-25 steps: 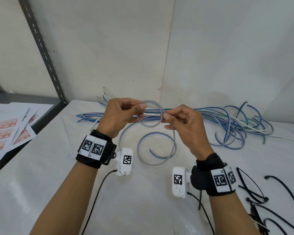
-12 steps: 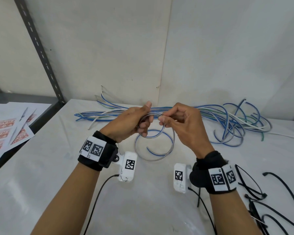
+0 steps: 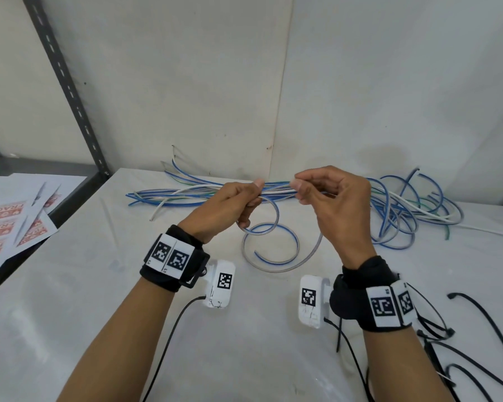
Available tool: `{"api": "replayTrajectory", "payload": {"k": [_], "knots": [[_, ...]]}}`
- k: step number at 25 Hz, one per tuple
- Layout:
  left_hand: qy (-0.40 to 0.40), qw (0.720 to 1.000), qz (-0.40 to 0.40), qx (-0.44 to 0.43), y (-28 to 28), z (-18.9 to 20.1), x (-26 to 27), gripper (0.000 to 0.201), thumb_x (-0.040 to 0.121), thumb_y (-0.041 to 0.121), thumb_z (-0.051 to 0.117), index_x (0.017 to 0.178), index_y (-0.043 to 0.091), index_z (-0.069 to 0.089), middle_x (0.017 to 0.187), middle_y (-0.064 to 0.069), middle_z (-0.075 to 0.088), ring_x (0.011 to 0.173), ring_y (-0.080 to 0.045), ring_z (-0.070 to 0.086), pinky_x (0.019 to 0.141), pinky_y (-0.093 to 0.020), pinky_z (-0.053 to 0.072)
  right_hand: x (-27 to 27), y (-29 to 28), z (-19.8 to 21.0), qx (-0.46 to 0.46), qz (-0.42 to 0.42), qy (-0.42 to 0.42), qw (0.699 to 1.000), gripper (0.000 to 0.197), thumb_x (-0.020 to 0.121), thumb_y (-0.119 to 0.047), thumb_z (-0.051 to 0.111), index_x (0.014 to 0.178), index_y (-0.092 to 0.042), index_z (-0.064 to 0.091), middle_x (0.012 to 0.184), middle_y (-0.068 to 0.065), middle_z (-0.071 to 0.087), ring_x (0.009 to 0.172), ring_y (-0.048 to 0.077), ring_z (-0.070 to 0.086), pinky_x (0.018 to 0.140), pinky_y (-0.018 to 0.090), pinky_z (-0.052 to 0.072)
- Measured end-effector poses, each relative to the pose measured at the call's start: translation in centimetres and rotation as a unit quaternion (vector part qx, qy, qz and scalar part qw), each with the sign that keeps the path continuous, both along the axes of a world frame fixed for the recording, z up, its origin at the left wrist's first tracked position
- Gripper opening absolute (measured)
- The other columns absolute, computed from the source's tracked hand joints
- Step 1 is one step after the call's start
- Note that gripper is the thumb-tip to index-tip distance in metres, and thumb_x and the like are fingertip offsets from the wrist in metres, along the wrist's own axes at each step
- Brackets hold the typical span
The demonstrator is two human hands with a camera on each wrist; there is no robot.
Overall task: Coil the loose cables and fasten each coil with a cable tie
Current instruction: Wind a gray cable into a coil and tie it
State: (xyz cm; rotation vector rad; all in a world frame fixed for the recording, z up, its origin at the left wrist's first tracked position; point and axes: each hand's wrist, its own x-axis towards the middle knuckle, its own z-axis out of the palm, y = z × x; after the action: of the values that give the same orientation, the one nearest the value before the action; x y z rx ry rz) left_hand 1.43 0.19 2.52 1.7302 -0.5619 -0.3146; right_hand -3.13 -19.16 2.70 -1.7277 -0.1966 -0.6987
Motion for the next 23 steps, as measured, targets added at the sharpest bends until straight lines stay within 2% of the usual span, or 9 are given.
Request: {"api": "replayTrajectory", "payload": {"k": [3,5,7,10,12,14,16,19,23], "knots": [[-0.045,0.998,0.019,0.032,0.4,0.0,0.1,0.045,0.110,0.035,0.035,0.068,0.017,0.033,0.064,0.003,0.027,0.059,-0.013,0.029,0.059,-0.023,0.040,0.0,0.1,0.0,0.020,-0.032,-0.023,0.999,0.007,0.085,-0.013,0.081,0.085,-0.018,0.076,0.073,-0.001,0.075,0.061,0.015,0.067,0.063,0.026,0.056],[-0.082,0.994,0.036,0.069,0.7,-0.2,0.3,0.048,0.110,0.034,0.034,0.072,0.007,0.040,0.068,-0.004,0.033,0.064,-0.017,0.035,0.065,-0.027,0.039,0.1,0.2,-0.1,0.037,-0.049,-0.037,0.997,0.009,0.085,-0.013,0.082,0.085,-0.019,0.076,0.073,-0.003,0.075,0.061,0.014,0.066,0.063,0.027,0.056],[-0.095,0.991,0.054,0.076,1.0,-0.4,0.6,0.046,0.111,0.033,0.033,0.076,0.004,0.041,0.071,-0.008,0.034,0.067,-0.018,0.035,0.068,-0.031,0.036,0.2,0.4,-0.4,0.043,-0.053,-0.035,0.997,0.008,0.085,-0.013,0.082,0.085,-0.018,0.075,0.072,-0.003,0.074,0.061,0.013,0.065,0.061,0.024,0.055],[-0.064,0.995,0.076,0.015,1.3,-0.5,1.0,0.043,0.111,0.034,0.034,0.073,0.013,0.040,0.065,0.003,0.033,0.061,-0.014,0.034,0.068,-0.033,0.038,0.6,0.3,-1.0,0.006,0.005,0.019,1.000,0.008,0.088,-0.010,0.077,0.087,-0.018,0.076,0.072,-0.003,0.073,0.061,0.014,0.064,0.057,0.024,0.053],[-0.055,0.995,0.077,-0.032,1.2,-0.4,1.1,0.048,0.110,0.035,0.036,0.064,0.023,0.036,0.062,0.009,0.030,0.056,-0.010,0.031,0.063,-0.031,0.038,0.8,0.3,-1.4,-0.046,0.064,0.059,0.995,0.009,0.094,-0.009,0.071,0.096,-0.015,0.076,0.076,-0.002,0.072,0.064,0.016,0.065,0.058,0.027,0.055],[-0.039,0.993,0.076,-0.079,0.9,-0.3,1.0,0.051,0.110,0.033,0.036,0.059,0.028,0.034,0.061,0.010,0.027,0.055,-0.011,0.028,0.059,-0.028,0.036,0.8,0.7,-1.6,-0.057,0.083,0.067,0.993,0.009,0.097,-0.009,0.066,0.101,-0.010,0.075,0.082,0.003,0.072,0.070,0.020,0.069,0.062,0.029,0.058],[-0.009,0.989,0.070,-0.127,0.4,-0.2,0.7,0.049,0.111,0.031,0.035,0.063,0.026,0.030,0.064,0.008,0.021,0.058,-0.014,0.020,0.056,-0.026,0.033,0.7,1.5,-1.6,-0.027,0.079,0.052,0.995,0.007,0.096,-0.012,0.069,0.098,-0.007,0.073,0.084,0.008,0.073,0.077,0.025,0.072,0.066,0.032,0.060],[0.017,0.983,0.069,-0.168,-0.2,0.0,0.5,0.045,0.111,0.032,0.034,0.067,0.025,0.027,0.068,0.003,0.014,0.060,-0.016,0.013,0.054,-0.026,0.030,0.6,3.0,-1.9,0.034,0.069,0.026,0.997,0.010,0.094,-0.014,0.072,0.092,-0.005,0.070,0.081,0.013,0.074,0.076,0.028,0.073,0.065,0.033,0.060],[0.054,0.975,0.071,-0.206,-0.6,0.1,0.5,0.042,0.111,0.031,0.033,0.071,0.024,0.024,0.071,-0.002,0.009,0.060,-0.017,0.011,0.051,-0.024,0.029,0.4,4.0,-2.0,0.086,0.049,0.002,0.995,0.012,0.093,-0.012,0.073,0.105,-0.011,0.072,0.084,0.010,0.076,0.076,0.023,0.074,0.067,0.030,0.059]]}}
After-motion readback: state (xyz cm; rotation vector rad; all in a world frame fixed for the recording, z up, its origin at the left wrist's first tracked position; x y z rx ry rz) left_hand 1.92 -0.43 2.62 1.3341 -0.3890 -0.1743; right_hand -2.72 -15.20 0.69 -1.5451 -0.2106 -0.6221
